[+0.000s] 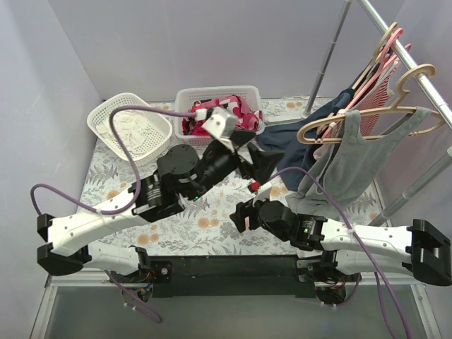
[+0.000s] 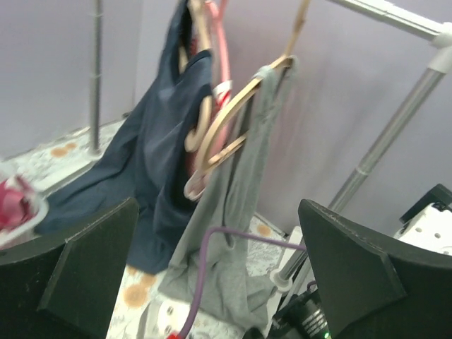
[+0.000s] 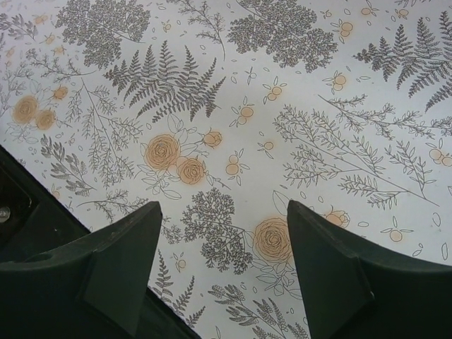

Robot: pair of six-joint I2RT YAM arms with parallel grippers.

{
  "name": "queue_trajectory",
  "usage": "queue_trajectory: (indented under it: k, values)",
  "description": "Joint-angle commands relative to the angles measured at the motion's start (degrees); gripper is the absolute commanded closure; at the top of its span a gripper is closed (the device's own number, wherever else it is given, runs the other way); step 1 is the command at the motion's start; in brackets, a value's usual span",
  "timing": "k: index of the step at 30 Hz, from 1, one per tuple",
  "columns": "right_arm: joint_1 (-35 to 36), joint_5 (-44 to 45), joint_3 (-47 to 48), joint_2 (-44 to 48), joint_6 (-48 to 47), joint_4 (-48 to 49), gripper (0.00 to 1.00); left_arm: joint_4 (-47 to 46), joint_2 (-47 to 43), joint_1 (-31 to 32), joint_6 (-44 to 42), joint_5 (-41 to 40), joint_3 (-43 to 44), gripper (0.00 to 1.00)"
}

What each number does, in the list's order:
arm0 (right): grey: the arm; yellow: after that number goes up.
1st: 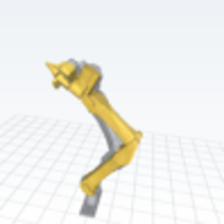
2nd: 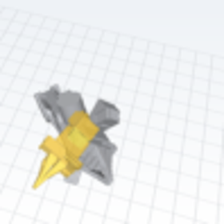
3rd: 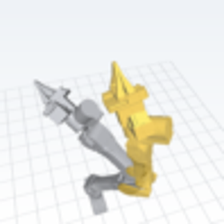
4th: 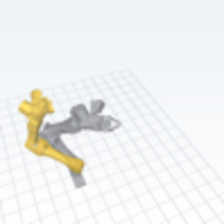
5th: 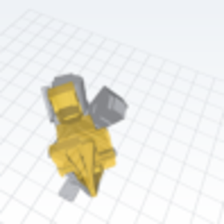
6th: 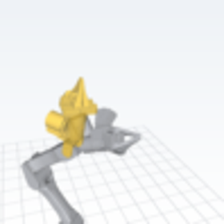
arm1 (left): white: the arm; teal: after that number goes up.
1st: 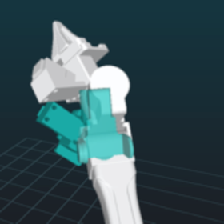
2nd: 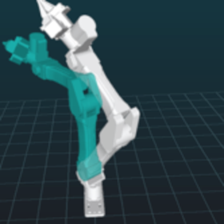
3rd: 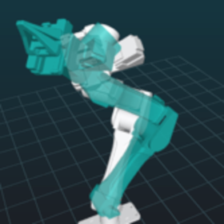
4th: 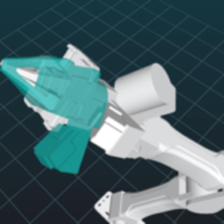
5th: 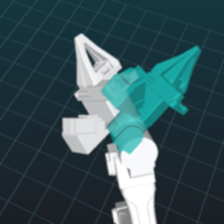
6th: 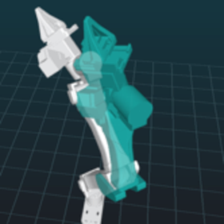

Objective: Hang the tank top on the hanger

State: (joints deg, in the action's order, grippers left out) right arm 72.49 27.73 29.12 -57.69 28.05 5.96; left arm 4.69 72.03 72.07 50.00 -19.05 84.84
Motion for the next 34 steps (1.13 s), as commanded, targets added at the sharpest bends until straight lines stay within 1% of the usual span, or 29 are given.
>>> queue_trajectory:
  k: [1,2,3,4,5,6,8,9,11,12,15,17,18,19,20,21,24,29,34]
  values:
    - [0.3,1.3,1.7,-0.7,-0.7,1.6,0.20,7.1,-9.0,-1.3,7.5,-9.6,-8.9,0.02]
    - [0.3,1.3,1.8,-0.8,-0.7,1.6,0.20,8.0,-10.4,-1.6,9.3,-11.0,-13.1,0.02]
    - [0.4,1.4,2.0,-1.0,-0.8,1.8,0.19,9.7,-13.6,-1.8,10.5,-12.0,-15.7,0.02]
    - [0.3,1.3,2.1,-1.1,-0.8,1.8,0.19,10.6,-14.9,-2.5,12.1,-12.8,-18.1,0.02]
    - [0.3,1.5,2.1,-1.1,-0.9,1.9,0.19,11.4,-16.4,-2.8,15.6,-13.0,-20.5,0.02]
    - [0.3,1.5,2.0,-1.1,-0.9,1.8,0.18,13.3,-17.7,-3.2,17.6,-13.4,-25.6,0.02]
    - [0.2,1.5,1.6,-1.0,-0.7,1.9,0.18,14.9,-21.2,-3.9,23.5,-13.2,-30.5,0.02]
    - [0.3,1.5,1.6,-1.1,-0.6,2.0,0.18,16.0,-22.2,-4.1,25.6,-12.9,-34.6,0.02]
    - [0.3,1.6,1.1,-0.8,-0.3,2.0,0.18,16.1,-25.3,-4.2,30.3,-12.0,-38.7,0.02]
    - [0.3,1.6,1.0,-0.8,-0.1,1.9,0.18,15.6,-26.3,-4.2,31.5,-10.3,-42.2,0.02]
    - [0.3,1.7,0.5,-0.3,0.6,2.0,0.18,15.1,-28.3,-4.2,35.9,-8.6,-45.9,0.02]
    - [0.3,1.5,0.4,0.0,1.1,2.0,0.18,16.0,-27.7,-4.2,39.2,-7.8,-47.0,0.02]
    - [0.4,1.4,0.3,0.2,1.1,2.0,0.18,18.9,-27.1,-4.2,41.3,-8.2,-47.0,0.02]
    - [0.4,1.5,0.2,0.6,1.1,2.0,0.18,21.0,-26.2,-4.2,46.2,-9.7,-46.3,0.02]
    - [0.3,1.5,0.1,1.1,1.0,2.0,0.18,22.7,-25.5,-4.2,47.0,-10.2,-45.9,0.02]
    - [0.3,1.9,-0.1,1.4,0.9,2.0,0.18,25.8,-23.9,-4.2,47.4,-10.6,-45.4,0.02]
    - [0.3,2.7,-0.6,2.7,0.8,1.9,0.17,29.3,-22.0,-4.2,47.2,-13.2,-44.0,0.02]
    - [0.3,3.3,-0.8,3.2,0.5,1.8,0.17,28.8,-23.2,-4.2,46.0,-15.8,-43.8,0.02]
    - [0.3,3.7,-1.1,3.5,0.5,1.8,0.17,25.1,-26.1,-4.2,44.2,-17.0,-44.8,0.02]
